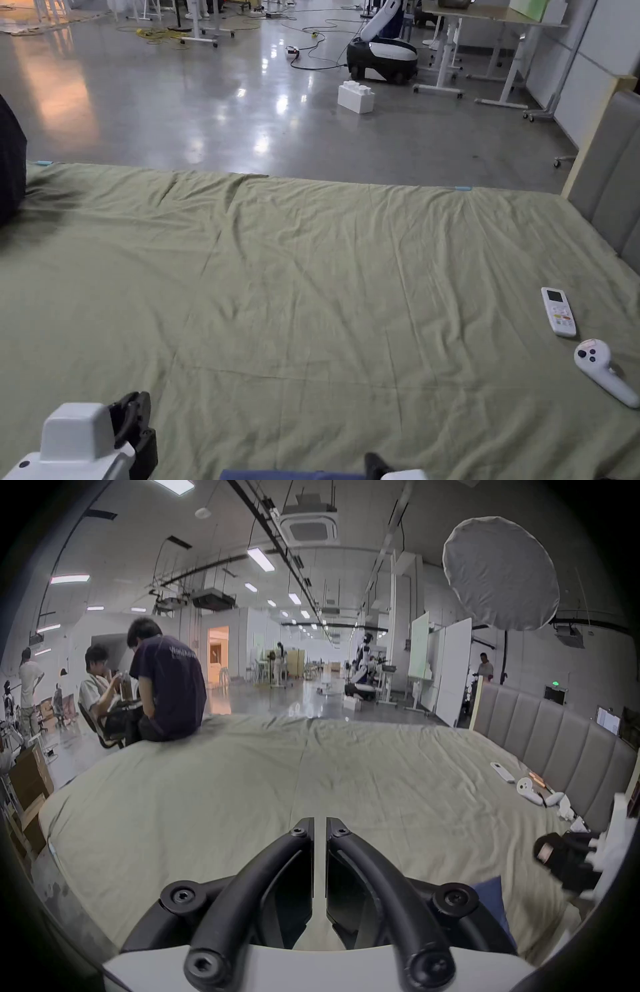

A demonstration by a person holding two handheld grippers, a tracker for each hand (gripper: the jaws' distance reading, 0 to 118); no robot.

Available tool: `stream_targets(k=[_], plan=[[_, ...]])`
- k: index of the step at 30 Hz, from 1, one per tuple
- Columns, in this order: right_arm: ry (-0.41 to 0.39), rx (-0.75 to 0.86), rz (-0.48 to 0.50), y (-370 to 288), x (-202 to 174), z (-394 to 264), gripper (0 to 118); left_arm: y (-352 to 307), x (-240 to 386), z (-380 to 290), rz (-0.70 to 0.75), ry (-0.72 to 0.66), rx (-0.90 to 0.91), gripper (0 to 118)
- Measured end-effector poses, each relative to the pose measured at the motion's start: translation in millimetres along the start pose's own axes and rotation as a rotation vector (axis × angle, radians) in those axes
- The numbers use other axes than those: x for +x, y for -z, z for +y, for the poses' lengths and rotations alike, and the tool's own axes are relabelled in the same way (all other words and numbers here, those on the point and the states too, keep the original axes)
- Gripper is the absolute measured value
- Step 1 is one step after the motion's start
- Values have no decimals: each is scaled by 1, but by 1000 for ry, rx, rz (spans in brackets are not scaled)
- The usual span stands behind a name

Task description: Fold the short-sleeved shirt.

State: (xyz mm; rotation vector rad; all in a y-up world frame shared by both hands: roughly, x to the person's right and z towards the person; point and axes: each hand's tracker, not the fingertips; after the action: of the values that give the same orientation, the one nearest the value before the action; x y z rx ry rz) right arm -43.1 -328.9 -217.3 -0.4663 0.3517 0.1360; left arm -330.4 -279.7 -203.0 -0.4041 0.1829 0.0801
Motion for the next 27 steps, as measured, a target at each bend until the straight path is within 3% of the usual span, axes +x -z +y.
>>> stream_targets(k=[5,8,10,13,14,15,17,18,19,20,27], plan=[[-105,-43,-54,34,-23,-26,1,-2,-10,-21,-28,-18,-102,7],[-39,-118,-94,55,-12,-40,1,-1,-14,-32,-59,-25,-158,7],[-81,-144,-129,65,-11,-49,1,2,-15,-41,-84,-38,-209,7],[-63,-168,-129,70,-10,-58,1,12,-20,-50,-165,-109,-311,8],[-58,-170,-134,71,-10,-60,1,17,-21,-52,-204,-139,-358,11],[-59,-166,-138,70,-10,-62,1,22,-23,-56,-263,-185,-399,21],[-67,-159,-143,66,-11,-62,1,33,-28,-62,-383,-250,-473,50],[-67,-158,-143,67,-10,-62,1,38,-29,-65,-425,-280,-502,71],[-63,-158,-143,68,-9,-62,1,46,-30,-69,-468,-301,-528,80],[-59,-158,-144,62,-11,-58,1,53,-31,-72,-495,-320,-543,85],[-53,-148,-137,47,-13,-46,1,104,-29,-92,-624,-477,-713,86]])
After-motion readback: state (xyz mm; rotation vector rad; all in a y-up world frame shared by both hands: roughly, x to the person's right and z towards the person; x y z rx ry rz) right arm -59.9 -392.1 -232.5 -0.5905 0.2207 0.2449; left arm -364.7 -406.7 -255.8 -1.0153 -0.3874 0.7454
